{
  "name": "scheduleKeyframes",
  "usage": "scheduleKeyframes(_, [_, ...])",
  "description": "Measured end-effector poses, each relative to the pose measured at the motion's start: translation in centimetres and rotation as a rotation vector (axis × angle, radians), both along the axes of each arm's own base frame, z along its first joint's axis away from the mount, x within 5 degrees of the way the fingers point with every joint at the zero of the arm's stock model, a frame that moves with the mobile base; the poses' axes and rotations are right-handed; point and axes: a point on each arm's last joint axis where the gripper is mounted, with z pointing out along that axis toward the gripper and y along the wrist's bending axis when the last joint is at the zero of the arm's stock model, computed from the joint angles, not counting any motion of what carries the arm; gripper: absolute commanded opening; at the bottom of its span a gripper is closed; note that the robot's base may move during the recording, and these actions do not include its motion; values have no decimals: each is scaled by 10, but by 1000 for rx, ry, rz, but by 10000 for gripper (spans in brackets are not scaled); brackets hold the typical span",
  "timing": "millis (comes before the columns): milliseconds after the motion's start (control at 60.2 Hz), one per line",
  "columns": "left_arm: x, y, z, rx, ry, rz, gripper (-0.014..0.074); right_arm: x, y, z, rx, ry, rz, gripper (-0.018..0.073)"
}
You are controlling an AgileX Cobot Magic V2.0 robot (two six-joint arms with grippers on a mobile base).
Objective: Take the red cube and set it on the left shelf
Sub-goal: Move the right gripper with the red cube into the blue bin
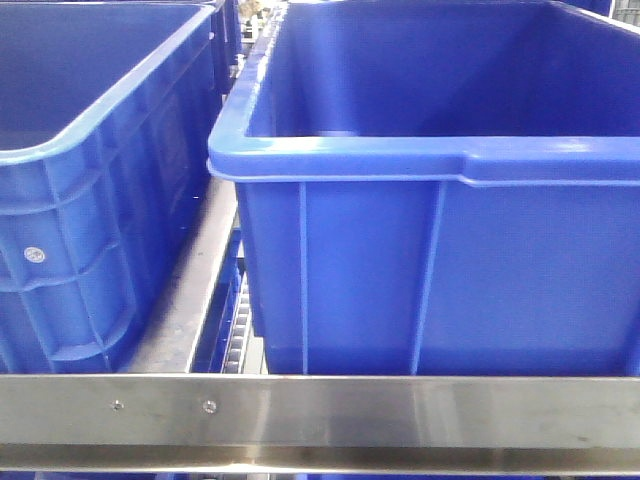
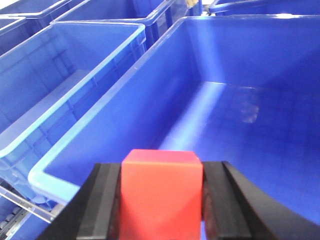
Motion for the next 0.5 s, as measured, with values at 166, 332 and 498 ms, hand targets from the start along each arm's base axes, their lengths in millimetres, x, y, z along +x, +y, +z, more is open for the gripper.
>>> scheduleKeyframes(166, [0, 0, 0, 0, 0, 0, 101, 0, 0, 0, 0, 0, 0, 234])
scheduleKeyframes(332, [0, 0, 0, 0, 0, 0, 101, 0, 0, 0, 0, 0, 0, 234])
scheduleKeyframes(498, [0, 0, 0, 0, 0, 0, 101, 0, 0, 0, 0, 0, 0, 234])
